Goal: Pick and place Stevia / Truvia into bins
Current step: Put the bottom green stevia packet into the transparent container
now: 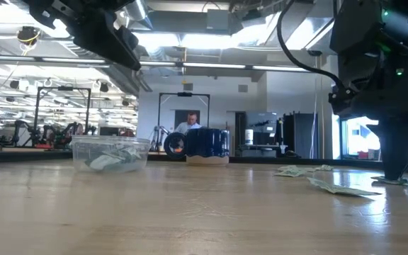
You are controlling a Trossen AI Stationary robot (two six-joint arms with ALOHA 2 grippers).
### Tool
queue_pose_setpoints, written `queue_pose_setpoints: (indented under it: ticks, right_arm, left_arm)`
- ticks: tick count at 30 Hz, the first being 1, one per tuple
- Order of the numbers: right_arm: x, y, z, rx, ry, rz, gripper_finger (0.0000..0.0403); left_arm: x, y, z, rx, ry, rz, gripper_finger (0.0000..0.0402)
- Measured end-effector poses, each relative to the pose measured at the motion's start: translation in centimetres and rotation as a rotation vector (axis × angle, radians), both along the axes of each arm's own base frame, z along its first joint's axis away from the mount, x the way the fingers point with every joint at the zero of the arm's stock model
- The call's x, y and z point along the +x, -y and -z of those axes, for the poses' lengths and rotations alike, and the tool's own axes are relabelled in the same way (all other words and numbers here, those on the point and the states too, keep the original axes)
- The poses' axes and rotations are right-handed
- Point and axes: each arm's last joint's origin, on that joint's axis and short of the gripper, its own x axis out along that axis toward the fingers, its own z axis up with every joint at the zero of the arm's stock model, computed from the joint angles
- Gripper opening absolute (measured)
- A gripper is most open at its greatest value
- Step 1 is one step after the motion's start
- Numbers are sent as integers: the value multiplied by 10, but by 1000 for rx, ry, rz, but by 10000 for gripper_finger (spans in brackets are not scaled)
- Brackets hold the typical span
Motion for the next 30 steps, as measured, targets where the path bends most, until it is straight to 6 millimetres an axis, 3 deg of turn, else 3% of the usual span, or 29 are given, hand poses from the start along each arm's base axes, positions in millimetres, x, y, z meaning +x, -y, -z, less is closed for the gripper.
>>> queue_pose_setpoints:
  ticks: [8,17,22,30]
  right_arm:
    - [17,-5,-19,-7,62,-98,3]
    - [61,-16,-69,-101,376,-311,2]
    - [80,-18,-94,-107,548,-357,2]
    - [92,-11,-107,-66,651,-378,2]
  left_arm:
    - [5,1,-1,65,42,55,62]
    - [36,14,16,511,145,410,86]
    - [59,26,25,765,281,509,98]
    - [76,41,36,1030,398,608,114]
